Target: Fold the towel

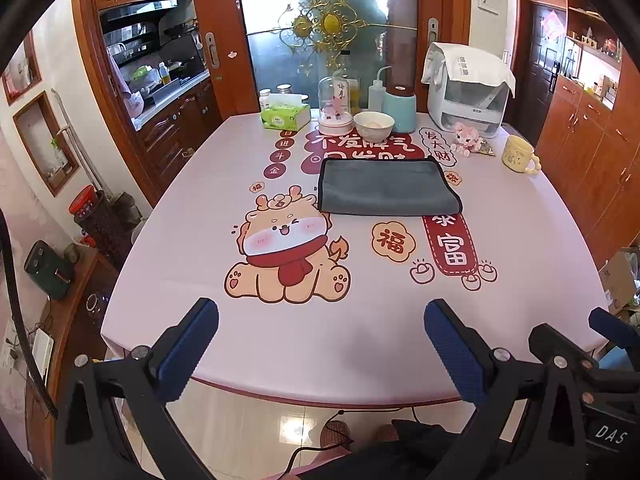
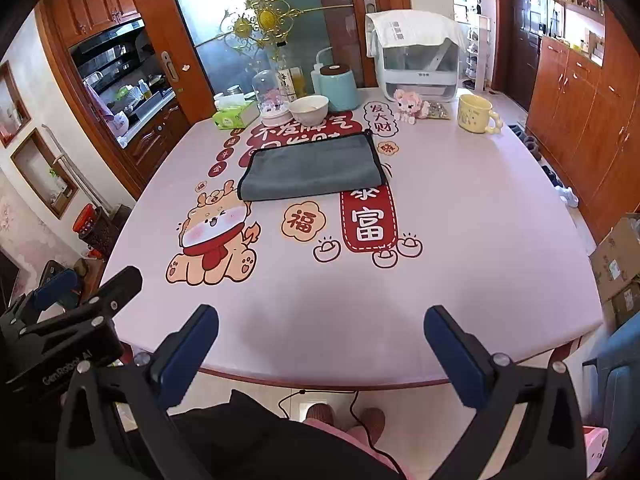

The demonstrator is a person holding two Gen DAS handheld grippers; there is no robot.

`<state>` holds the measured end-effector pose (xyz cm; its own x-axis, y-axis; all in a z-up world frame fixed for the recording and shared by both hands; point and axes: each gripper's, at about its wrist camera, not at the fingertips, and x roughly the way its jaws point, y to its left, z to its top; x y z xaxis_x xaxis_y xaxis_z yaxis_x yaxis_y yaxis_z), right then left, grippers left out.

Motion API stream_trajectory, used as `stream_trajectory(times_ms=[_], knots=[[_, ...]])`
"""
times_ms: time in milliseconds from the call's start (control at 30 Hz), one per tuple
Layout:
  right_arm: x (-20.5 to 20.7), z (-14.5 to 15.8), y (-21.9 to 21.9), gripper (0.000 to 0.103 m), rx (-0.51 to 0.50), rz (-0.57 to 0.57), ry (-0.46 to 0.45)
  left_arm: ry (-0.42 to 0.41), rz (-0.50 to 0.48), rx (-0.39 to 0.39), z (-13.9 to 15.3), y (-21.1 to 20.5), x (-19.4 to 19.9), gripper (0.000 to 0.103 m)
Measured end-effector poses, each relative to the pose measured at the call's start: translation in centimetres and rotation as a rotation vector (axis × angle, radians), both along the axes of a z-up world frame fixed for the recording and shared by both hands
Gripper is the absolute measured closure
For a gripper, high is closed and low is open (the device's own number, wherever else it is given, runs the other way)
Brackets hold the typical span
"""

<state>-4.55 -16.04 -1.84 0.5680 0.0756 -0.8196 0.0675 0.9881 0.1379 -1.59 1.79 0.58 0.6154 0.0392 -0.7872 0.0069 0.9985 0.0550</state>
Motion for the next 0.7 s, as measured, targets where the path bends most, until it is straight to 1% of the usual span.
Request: stream_trajectory(times_ms=[700], knots=[[0.26,-0.55,-0.66,0.0,0.003,-0.002,0.017,0.008,0.004,0.004,-0.05,-0.14,0.02,0.001]])
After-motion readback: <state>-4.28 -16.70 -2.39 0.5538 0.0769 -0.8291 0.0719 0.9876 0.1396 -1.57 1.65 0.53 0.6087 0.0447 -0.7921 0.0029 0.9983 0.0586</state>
